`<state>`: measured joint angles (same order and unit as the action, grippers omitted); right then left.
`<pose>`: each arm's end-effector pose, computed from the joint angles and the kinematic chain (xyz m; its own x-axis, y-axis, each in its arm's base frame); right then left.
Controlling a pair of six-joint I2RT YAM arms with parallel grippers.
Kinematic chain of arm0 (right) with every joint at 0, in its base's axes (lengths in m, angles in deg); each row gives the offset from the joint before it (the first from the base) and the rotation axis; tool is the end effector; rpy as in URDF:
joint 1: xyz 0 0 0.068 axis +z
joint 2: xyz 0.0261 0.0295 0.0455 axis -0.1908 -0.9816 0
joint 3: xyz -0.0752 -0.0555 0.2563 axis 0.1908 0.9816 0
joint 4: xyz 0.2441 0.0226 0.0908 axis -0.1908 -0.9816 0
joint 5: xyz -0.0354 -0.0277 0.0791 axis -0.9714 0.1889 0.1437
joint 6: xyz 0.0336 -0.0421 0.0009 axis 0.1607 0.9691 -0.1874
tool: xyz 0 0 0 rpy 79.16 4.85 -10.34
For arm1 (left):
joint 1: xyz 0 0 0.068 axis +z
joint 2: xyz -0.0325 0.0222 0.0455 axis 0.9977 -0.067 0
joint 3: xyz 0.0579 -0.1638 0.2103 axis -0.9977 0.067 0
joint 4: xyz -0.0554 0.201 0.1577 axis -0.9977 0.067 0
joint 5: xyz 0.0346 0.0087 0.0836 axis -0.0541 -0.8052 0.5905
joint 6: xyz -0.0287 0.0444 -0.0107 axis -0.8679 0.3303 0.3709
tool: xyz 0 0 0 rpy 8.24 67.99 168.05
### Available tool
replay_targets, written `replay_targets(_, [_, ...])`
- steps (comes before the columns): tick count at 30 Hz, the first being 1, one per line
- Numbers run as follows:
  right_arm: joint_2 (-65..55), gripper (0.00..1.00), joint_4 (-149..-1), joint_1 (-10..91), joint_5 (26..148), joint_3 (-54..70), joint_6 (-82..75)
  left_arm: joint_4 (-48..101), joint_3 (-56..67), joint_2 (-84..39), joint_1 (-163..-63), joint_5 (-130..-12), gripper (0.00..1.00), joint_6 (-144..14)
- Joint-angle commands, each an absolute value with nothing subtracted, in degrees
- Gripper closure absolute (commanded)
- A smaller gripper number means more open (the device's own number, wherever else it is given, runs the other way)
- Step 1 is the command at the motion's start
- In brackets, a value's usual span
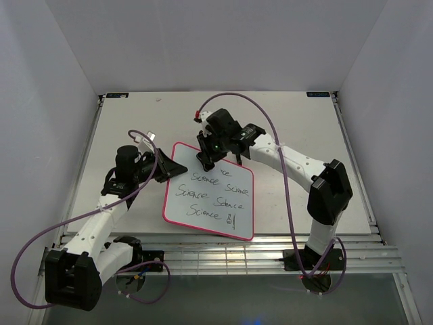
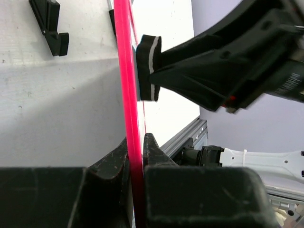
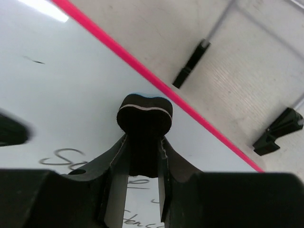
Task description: Erase the whiteboard
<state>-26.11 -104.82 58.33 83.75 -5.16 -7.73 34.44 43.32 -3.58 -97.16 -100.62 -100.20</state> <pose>0.2737 0.3012 0.2961 -0.6122 -0.3785 -0.6942 -0.6662 0.7198 0.1951 0.2058 -0.0624 0.2502 -0.8097 -0.4237 -0.4060 0.1450 0.5260 -0.8381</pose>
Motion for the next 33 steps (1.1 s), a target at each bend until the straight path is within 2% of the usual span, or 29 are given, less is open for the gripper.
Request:
replay_targets(1, [-29.7, 0.82, -104.0, 65.2, 89.4, -14.5, -7.7, 21.1, 40.0, -0.4, -99.1, -110.2, 1.00, -97.7])
replay_targets(6, [-33.9, 0.82, -105.1, 67.9, 91.4, -23.6, -6.3, 21.1, 39.6, -0.9, -99.2, -111.1, 1.00, -97.4])
replay_targets(11, [-42.8, 0.82, -114.7, 68.8, 88.1, -38.2, -4.3, 21.1, 39.4, -0.4, -99.2, -111.2, 1.00, -97.1])
replay_targets(13, [-44.3, 0.82, -116.1, 68.9, 84.5, -39.3, -4.2, 21.2, 39.5, -0.5, -99.2, -111.3, 1.00, -97.0])
replay_targets(19, [-42.2, 0.83, -117.2, 65.7, 75.3, -29.9, -6.8, 21.1, 39.5, -1.1, -99.2, -110.8, 1.00, -96.9])
replay_targets(27, [-39.7, 0.83, -117.1, 58.0, 74.5, -19.4, -8.1, 21.0, 39.4, -1.1, -99.2, -110.5, 1.00, -96.9])
replay_targets(33, [-34.7, 0.83, -114.8, 56.9, 75.0, -10.9, -7.1, 20.9, 40.0, -1.1, -99.3, -109.4, 1.00, -97.1])
